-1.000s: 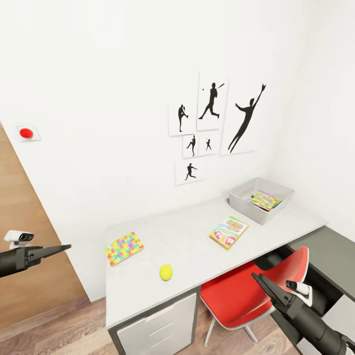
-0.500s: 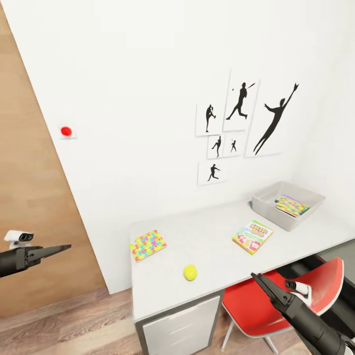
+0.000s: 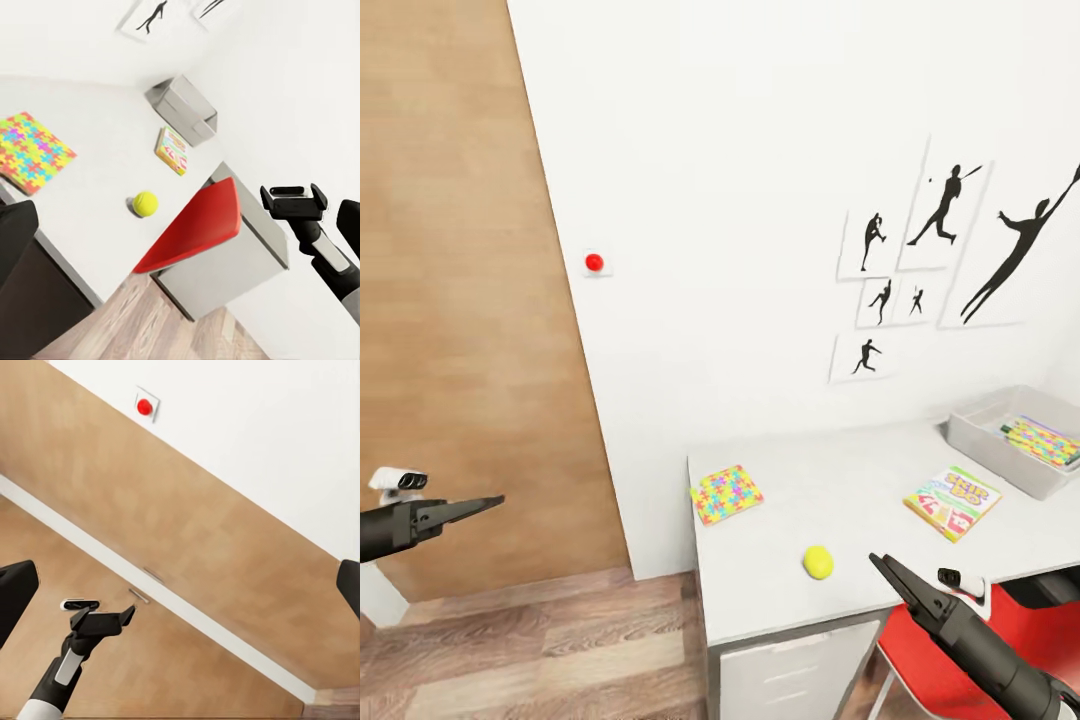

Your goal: Put all the toys in the child's room - the three board games (two on the bed and one on the table), the two jigsaw puzzles on the table, and the tennis ball on the table - inside the toy box on the table in the child's room.

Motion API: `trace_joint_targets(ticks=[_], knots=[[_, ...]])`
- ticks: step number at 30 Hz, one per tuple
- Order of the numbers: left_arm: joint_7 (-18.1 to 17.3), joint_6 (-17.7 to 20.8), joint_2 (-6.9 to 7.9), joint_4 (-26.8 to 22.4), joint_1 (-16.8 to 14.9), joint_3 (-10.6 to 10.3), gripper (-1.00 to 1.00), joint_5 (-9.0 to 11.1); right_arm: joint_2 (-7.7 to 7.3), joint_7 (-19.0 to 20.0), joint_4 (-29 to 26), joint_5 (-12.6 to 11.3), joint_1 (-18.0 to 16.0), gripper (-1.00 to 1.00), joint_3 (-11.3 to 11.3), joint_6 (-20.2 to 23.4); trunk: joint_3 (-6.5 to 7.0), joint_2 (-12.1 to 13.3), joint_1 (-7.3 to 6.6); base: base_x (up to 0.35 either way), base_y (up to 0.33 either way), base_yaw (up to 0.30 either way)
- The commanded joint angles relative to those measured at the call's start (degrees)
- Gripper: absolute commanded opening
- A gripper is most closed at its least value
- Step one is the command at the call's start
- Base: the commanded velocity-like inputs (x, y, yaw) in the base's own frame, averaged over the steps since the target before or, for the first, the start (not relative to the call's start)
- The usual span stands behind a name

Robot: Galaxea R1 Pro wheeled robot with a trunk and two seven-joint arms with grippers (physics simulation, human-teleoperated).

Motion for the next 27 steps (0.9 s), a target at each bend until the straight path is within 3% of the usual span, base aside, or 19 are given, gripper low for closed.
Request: trace_joint_targets(ticks=[1,19,27], knots=[[-0.24,0.61,0.01,0.02,-0.08,-0.03,1.0,-0.06,0.04,0.09,-0.05,-0.1,-0.05,1.0,-0.1,0.41,-0.13,-0.13,0.04,0.0,0.049,0.287],[-0.24,0.61,0.01,0.02,-0.08,-0.03,1.0,-0.01,-0.03,0.23,0.19,-0.07,-0.05,1.0,-0.17,0.41,-0.13,-0.13,0.04,0.0,0.118,0.282],[-0.24,0.61,0.01,0.02,-0.08,-0.03,1.0,-0.01,-0.03,0.24,0.29,-0.09,-0.05,1.0,-0.22,0.41,-0.13,-0.13,0.04,0.125,0.063,0.077]])
